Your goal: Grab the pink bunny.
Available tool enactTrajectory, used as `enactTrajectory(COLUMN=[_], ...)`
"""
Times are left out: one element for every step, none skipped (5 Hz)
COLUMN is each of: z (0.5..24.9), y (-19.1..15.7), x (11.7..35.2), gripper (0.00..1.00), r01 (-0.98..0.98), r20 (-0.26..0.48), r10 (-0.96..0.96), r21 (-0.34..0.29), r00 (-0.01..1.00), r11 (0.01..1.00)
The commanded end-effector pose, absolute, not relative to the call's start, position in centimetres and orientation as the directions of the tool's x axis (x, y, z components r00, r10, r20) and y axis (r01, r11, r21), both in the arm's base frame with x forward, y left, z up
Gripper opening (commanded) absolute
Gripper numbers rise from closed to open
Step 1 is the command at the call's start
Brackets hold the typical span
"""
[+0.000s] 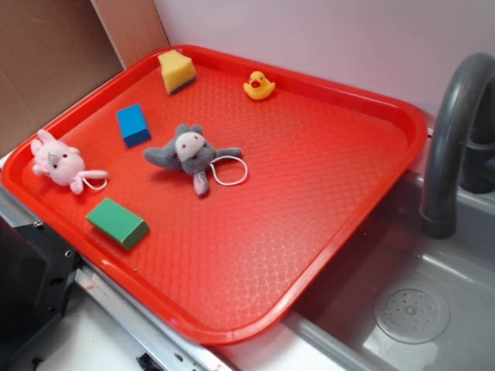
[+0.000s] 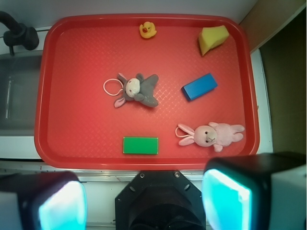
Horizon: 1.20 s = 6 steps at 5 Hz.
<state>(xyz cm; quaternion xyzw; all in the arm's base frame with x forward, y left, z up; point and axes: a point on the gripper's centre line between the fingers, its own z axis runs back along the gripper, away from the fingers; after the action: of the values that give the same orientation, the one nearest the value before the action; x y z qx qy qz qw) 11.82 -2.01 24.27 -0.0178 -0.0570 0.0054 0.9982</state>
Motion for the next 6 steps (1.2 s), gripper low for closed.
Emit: enactTrajectory(z=[24.3,22.2,20.4,18.5,14.7,11.9], y=[-2.0,1.9,4.6,7.8,10.6,11.9], x=[11.8,14.3,16.0,15.3,13.8,12.5], gripper=[1.0,1.0,1.0,1.0,1.0,1.0], r01=[-0.009,-0.253,-0.485,-0.687,-0.78,-0.759], r20=[0.114,0.129,0.103,0.096,0.044,0.007], r10=[0.013,0.265,0.495,0.691,0.78,0.759], r21=[-0.036,-0.101,-0.109,-0.073,0.003,0.046], r00=[0.993,0.956,0.863,0.716,0.625,0.651], r11=[0.999,0.962,0.867,0.723,0.625,0.65])
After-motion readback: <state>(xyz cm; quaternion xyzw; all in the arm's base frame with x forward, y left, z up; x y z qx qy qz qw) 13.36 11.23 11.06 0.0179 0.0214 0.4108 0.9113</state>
